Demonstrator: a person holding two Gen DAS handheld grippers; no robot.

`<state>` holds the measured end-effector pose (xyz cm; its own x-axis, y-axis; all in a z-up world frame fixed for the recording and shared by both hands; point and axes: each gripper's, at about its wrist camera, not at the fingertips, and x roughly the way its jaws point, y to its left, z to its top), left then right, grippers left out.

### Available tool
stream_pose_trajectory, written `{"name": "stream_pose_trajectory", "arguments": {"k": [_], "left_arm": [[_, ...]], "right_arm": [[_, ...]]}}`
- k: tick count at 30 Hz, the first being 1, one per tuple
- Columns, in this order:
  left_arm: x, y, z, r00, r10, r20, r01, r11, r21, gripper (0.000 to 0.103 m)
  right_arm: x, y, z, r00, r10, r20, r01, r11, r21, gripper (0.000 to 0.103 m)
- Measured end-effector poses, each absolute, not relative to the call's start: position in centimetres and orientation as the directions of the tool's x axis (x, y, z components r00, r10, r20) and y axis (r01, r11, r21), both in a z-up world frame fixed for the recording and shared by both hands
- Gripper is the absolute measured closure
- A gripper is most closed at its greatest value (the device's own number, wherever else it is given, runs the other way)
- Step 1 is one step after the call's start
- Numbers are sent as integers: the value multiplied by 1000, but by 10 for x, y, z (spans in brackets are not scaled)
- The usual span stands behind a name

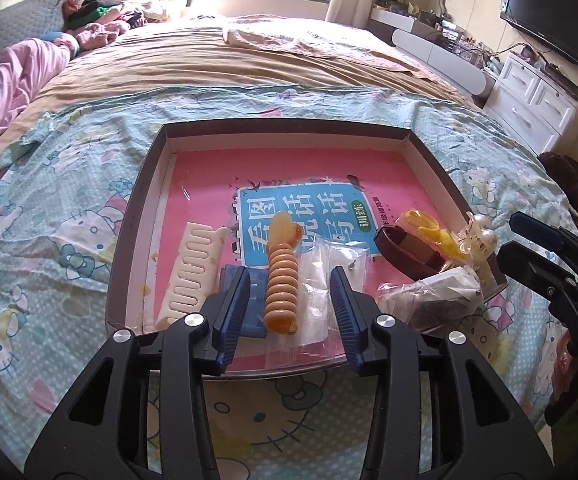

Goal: Organize jewelry
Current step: 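Carry the spiral hair tie into the tray with the left gripper while the right places the bagged item there, then open both grippers and withdraw them from the tray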

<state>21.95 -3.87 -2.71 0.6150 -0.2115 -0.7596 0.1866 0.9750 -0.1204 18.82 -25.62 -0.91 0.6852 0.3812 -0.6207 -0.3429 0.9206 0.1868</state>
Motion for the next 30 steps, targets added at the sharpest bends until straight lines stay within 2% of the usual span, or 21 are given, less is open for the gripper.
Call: {"name": "stream_pose_trajectory", "arguments": {"k": [3, 9, 11, 13, 14, 18, 30], "left_arm": [[217, -38, -24, 621, -212, -755, 184, 975, -123, 62], [211, -34, -11, 652, -200, -732, 164, 979, -122, 39], [207, -33, -6, 662, -200, -722, 162, 979, -123, 37], [202, -32, 0, 672, -200, -713, 159, 979, -125, 29], [200, -32, 4, 679, -198, -707, 158, 980, -122, 21], [189, -33, 17, 704, -192, -684, 160, 981, -111, 11], [149, -25, 40, 740, -182, -647, 139, 983, -117, 10]], "right_arm": [[186, -256, -5, 689, 379, -618, -345, 921, 181, 14], [179, -257, 7, 704, 379, -600, -346, 921, 177, 9], [177, -257, 12, 707, 385, -593, -347, 920, 183, 7], [173, -257, 18, 714, 385, -585, -349, 920, 178, 6], [171, -258, 21, 718, 382, -581, -350, 921, 174, 6], [161, -259, 33, 735, 384, -558, -351, 921, 172, 5], [123, -259, 52, 759, 390, -522, -373, 917, 143, 5]]}}
